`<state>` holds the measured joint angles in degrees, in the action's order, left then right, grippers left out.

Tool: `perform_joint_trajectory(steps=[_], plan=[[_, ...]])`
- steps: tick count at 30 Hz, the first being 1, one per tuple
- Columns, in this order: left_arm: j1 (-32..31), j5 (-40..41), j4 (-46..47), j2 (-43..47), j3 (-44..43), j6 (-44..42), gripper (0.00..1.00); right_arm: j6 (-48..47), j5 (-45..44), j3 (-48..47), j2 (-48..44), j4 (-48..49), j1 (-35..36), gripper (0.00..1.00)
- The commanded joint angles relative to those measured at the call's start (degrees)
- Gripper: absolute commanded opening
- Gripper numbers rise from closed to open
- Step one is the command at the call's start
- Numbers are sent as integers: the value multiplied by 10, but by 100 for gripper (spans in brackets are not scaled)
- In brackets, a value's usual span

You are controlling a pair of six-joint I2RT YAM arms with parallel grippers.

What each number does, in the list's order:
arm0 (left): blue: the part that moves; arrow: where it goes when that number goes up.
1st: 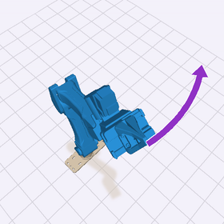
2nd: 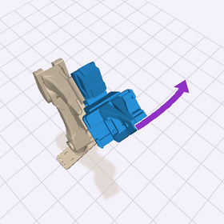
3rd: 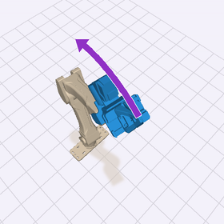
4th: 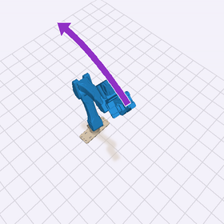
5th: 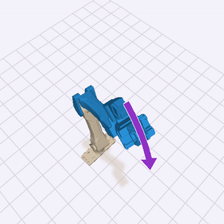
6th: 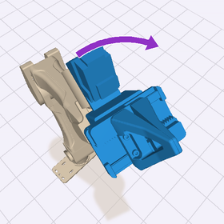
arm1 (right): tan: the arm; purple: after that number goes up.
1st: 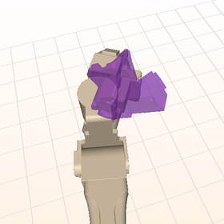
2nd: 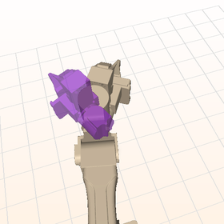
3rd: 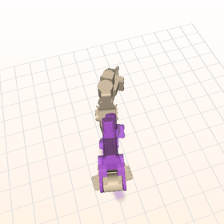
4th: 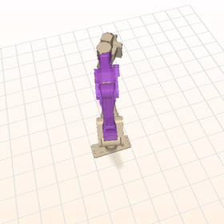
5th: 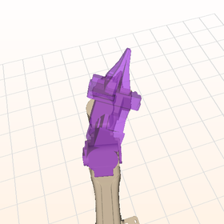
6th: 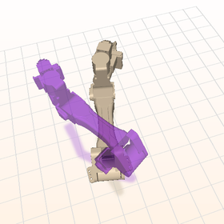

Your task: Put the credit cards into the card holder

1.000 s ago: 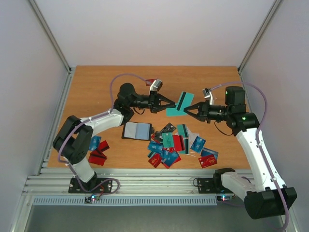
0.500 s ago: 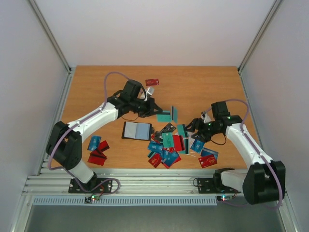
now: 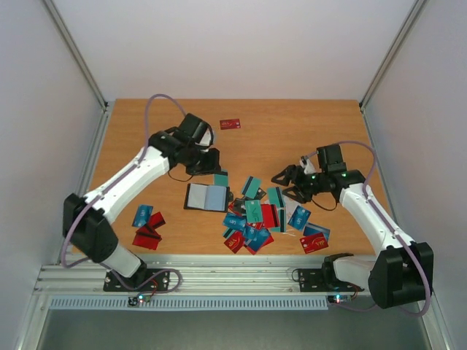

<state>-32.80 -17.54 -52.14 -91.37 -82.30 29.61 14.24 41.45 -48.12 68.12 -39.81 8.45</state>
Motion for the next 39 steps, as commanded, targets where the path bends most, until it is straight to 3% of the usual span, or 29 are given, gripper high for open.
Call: perform_joint_trajectory(steps=[1,5,12,26,39], plan=[[3,9,65,91,18,145,0,104,34,-49,-18,128,44,69],[3,32,120,136,12,257,0,175,5,-89,-17,202,104,71],[3,27,241,179,39,379,0,237,-45,-149,11,304,182,72],[3,58,368,250,93,438,0,301,-74,-204,50,349,224,66],[3,47,432,258,120,455,0,348,-56,-237,104,442,237,29]])
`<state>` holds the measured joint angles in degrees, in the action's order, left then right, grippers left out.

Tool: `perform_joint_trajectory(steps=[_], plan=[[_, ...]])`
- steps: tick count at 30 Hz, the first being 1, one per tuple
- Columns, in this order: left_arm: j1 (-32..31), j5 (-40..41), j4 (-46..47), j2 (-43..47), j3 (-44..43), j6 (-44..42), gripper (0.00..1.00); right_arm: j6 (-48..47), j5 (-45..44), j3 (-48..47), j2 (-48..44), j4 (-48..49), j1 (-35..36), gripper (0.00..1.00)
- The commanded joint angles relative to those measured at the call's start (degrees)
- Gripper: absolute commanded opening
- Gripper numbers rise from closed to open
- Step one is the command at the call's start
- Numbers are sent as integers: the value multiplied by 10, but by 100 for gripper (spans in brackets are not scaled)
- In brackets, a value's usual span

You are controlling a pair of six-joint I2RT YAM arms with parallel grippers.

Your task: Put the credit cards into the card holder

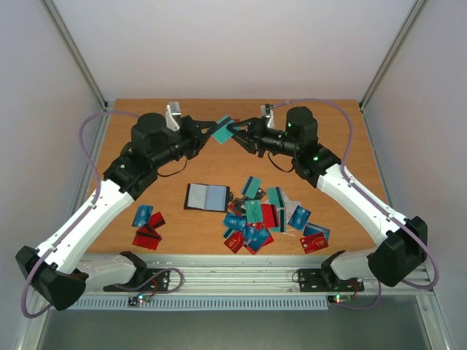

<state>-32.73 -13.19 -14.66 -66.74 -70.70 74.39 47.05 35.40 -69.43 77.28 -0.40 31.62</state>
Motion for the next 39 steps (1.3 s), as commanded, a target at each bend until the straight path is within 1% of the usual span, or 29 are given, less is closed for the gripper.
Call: perform_joint_trajectory(steps=[1,8,10,11,12,14,16,17,18,19,21,22,23,24,26,28,30,33,39], plan=[[2,2,59,12,6,7,0,24,6,-25,15,59,6,27],[2,-5,62,19,15,8,1,6,26,-49,34,59,6,8],[2,-5,58,25,21,6,4,2,32,-55,37,57,5,2],[2,-4,55,29,24,5,6,-1,35,-56,38,56,4,1],[3,-3,48,33,26,0,14,-4,40,-57,40,55,4,1],[2,1,16,45,22,-17,39,-14,60,-61,42,52,-3,1],[2,15,-42,65,12,-60,59,-21,116,-65,53,55,-24,1],[3,22,-73,77,6,-91,67,-29,147,-67,58,58,-35,1],[4,22,-98,87,-3,-117,73,-47,172,-69,58,48,-44,1],[5,15,-127,95,-11,-169,76,-77,188,-71,54,25,-51,1],[5,1,-205,102,-37,-250,77,-161,221,-86,48,-57,-58,1],[5,-15,-239,103,-45,-280,78,-202,241,-95,49,-97,-59,1],[6,-34,-265,105,-52,-329,78,-229,264,-100,51,-120,-59,1],[6,-55,-287,108,-58,-363,79,-244,286,-98,52,-129,-59,1],[6,-116,-301,118,-56,-412,79,-261,327,-91,50,-133,-59,1],[6,-174,-310,124,-56,-440,79,-270,361,-85,46,-133,-59,1],[6,-225,-311,123,-60,-457,78,-255,396,-75,39,-102,-58,1],[6,-268,-295,119,-62,-456,74,-219,438,-70,34,-53,-54,1],[6,-316,-238,104,-63,-420,63,-216,471,-70,15,-52,-38,1]])
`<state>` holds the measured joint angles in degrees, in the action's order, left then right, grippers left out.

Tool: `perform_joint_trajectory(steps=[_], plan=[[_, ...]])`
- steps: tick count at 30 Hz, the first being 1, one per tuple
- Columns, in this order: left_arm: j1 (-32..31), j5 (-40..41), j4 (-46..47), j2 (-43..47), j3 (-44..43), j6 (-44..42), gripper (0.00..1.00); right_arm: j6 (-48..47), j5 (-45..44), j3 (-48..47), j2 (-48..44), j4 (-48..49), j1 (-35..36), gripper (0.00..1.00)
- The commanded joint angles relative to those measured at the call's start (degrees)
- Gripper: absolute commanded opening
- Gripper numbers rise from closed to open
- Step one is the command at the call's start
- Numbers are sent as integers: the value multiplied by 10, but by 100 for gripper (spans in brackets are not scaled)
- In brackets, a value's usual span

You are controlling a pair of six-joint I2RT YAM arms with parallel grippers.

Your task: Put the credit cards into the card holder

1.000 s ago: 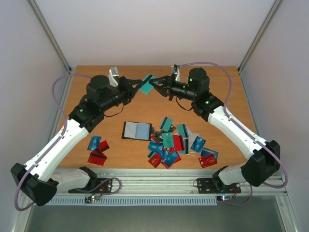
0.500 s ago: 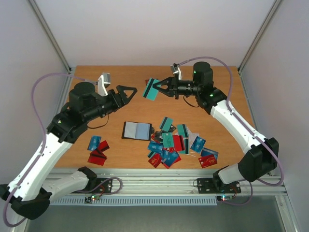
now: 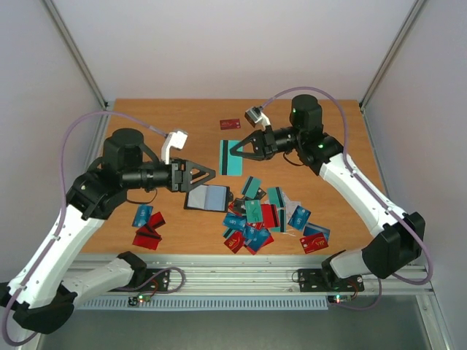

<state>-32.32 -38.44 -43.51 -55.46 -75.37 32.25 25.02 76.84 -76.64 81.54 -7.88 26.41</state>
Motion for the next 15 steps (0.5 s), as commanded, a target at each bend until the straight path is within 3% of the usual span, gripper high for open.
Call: perform_joint_trajectory(steps=[1,9,15], plan=[[2,-69,61,-11,-14,13,61,4,60,3,-30,22,16,1],[1,-104,168,-29,19,89,51,4,66,-22,-31,17,34,1],[1,-119,225,-39,43,135,35,3,60,-30,-27,18,36,1]])
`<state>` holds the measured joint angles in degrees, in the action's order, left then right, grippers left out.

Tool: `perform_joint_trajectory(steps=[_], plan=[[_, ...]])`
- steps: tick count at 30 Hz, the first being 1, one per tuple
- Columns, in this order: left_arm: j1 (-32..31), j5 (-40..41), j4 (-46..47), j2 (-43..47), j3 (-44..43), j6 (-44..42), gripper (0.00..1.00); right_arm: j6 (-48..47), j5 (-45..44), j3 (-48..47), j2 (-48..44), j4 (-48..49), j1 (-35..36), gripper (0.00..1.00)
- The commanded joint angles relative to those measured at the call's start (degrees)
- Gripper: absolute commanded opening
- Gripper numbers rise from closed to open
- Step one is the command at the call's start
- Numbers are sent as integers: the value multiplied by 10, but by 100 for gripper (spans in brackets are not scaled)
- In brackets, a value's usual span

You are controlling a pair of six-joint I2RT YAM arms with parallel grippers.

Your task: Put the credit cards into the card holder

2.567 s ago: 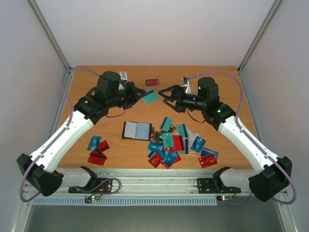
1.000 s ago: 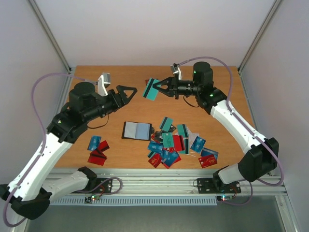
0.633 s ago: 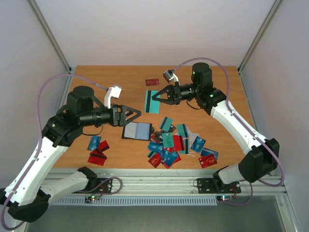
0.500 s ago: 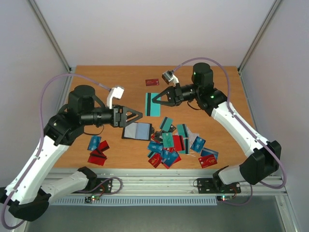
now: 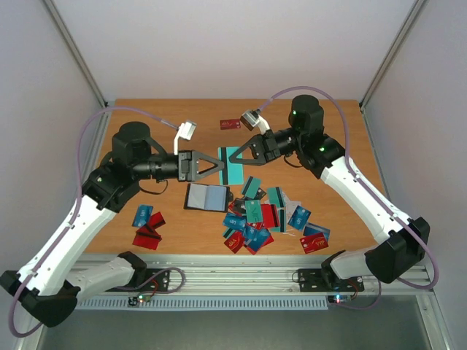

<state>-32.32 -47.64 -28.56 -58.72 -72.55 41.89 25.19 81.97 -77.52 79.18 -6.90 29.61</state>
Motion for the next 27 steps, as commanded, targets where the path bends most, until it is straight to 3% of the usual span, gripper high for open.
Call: perform_joint_trajectory(steps=[1,6,9,11,13,15,16,17,20,24,27], plan=[[2,-29,76,-8,16,41,34,1,9,-23,-3,8,4,1],[1,-31,77,-8,23,44,18,-9,-6,-31,0,-1,5,1],[2,-25,78,-4,30,46,1,-12,-14,-31,3,-1,4,1],[2,-14,69,-1,34,48,0,-18,-24,-31,3,-7,4,1],[2,16,34,0,30,41,0,-61,-53,-43,4,-70,4,10],[1,65,-41,-5,16,3,0,-136,-110,-62,5,-183,5,42],[1,91,-82,-9,6,-16,0,-158,-145,-63,5,-221,4,54],[3,117,-131,-14,0,-48,0,-179,-175,-63,7,-260,4,60],[10,184,-191,-11,6,-105,0,-191,-257,-28,10,-315,4,64],[25,256,-166,21,77,-175,0,-160,-333,50,6,-314,4,61],[50,264,-151,12,123,-197,0,-144,-360,99,5,-303,9,61]])
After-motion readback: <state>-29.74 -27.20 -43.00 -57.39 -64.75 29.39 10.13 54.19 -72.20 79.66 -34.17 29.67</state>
